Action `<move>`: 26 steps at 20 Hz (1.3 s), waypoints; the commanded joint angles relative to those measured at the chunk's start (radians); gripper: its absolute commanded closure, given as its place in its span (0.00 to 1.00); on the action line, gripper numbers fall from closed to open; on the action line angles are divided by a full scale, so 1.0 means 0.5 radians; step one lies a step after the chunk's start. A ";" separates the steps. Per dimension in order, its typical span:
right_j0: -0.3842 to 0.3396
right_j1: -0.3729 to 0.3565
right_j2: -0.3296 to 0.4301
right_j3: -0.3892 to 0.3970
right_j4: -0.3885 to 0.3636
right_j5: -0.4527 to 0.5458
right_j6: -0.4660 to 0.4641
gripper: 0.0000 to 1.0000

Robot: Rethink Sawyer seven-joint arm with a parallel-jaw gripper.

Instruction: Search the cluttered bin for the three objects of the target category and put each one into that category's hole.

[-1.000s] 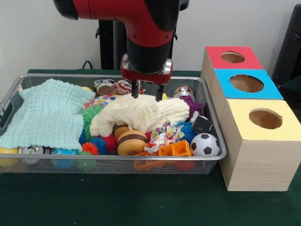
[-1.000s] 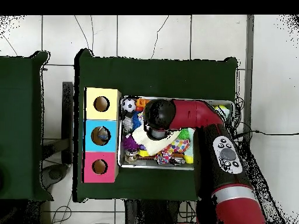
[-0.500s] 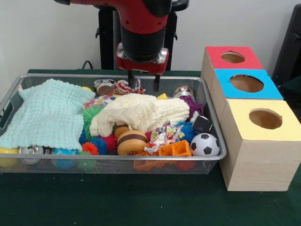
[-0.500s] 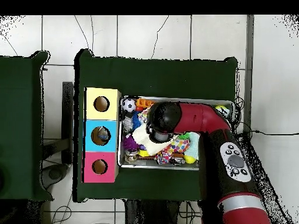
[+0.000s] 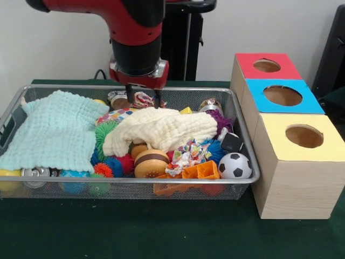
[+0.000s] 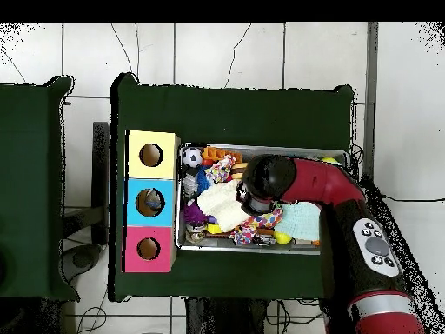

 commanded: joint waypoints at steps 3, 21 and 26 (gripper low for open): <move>-0.152 0.113 0.097 -0.178 -0.092 0.276 -0.381 0.00; -0.379 0.215 0.218 -0.389 -0.204 0.464 -0.672 0.00; -0.397 0.238 0.220 -0.346 -0.225 0.359 -0.651 0.00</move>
